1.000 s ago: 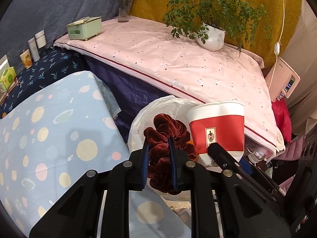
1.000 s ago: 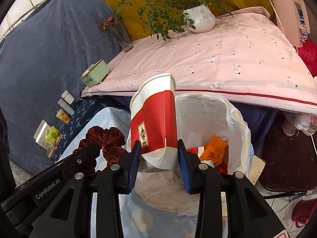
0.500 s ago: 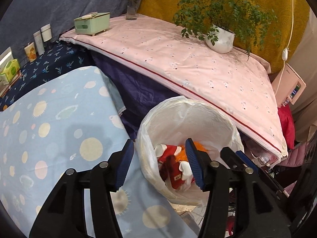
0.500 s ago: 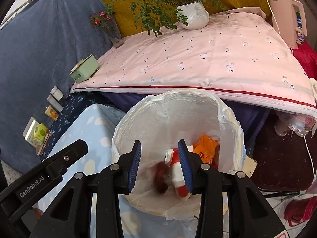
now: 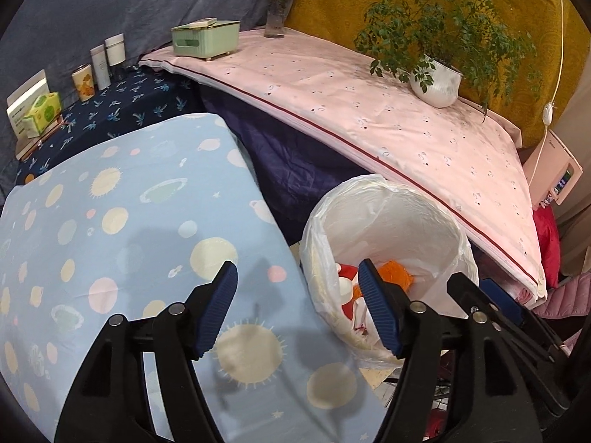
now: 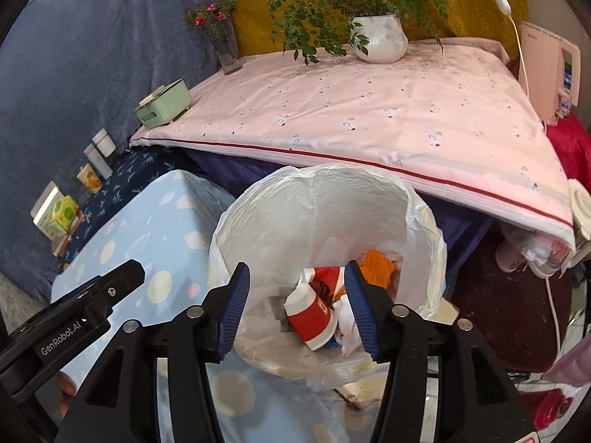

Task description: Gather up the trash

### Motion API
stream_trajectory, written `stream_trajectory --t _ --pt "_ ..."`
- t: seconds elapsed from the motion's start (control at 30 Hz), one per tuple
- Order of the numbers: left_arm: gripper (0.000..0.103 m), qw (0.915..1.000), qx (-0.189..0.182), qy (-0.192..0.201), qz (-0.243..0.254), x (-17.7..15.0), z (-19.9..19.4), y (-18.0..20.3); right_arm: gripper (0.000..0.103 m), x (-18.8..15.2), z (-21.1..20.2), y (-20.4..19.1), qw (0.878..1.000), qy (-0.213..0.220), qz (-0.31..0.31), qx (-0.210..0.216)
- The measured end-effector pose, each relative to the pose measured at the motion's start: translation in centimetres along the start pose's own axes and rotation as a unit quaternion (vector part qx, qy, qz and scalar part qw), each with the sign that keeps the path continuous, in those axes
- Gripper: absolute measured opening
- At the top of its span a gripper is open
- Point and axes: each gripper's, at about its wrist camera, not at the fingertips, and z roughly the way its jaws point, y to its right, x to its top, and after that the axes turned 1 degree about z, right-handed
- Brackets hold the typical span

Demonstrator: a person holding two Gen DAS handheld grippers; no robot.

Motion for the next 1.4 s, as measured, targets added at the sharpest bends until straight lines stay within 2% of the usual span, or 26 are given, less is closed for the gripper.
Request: stream_trajectory --t 0.27,0.5,0.6,0.87,0.97,1.4 --pt "0.075 0.9997 0.023 0.005 -0.006 -1.6 -1.0 -1.4 0.068 -1.2 -1.4 -2.0 0.998 0.010 -0.054 -0.029" --pt "0.076 0.9993 0.035 0.006 -0.011 -2.8 -1.7 -2.4 0.080 -2.0 -2.2 -2.6 0.996 0.011 -0.072 -0.047" --pt "0.080 0.9991 0.040 0.009 -0.011 -3.2 -1.9 -2.6 0.082 -2.2 -2.3 -2.9 0.995 0.011 -0.080 -0.056" --pt "0.081 0.9990 0.045 0.008 0.000 -4.1 -1.9 -2.6 0.087 -2.9 -2.0 -3.3 0.993 0.001 -0.096 -0.063" --pt "0.085 0.9985 0.053 0.011 0.001 -4.3 -1.9 -2.6 0.097 -3.0 -2.1 -3.3 0.993 0.001 -0.098 -0.064" --pt "0.091 0.9977 0.066 0.015 0.004 -5.1 -1.9 -2.6 0.096 -3.7 -2.3 -3.3 0.991 0.011 -0.111 -0.080"
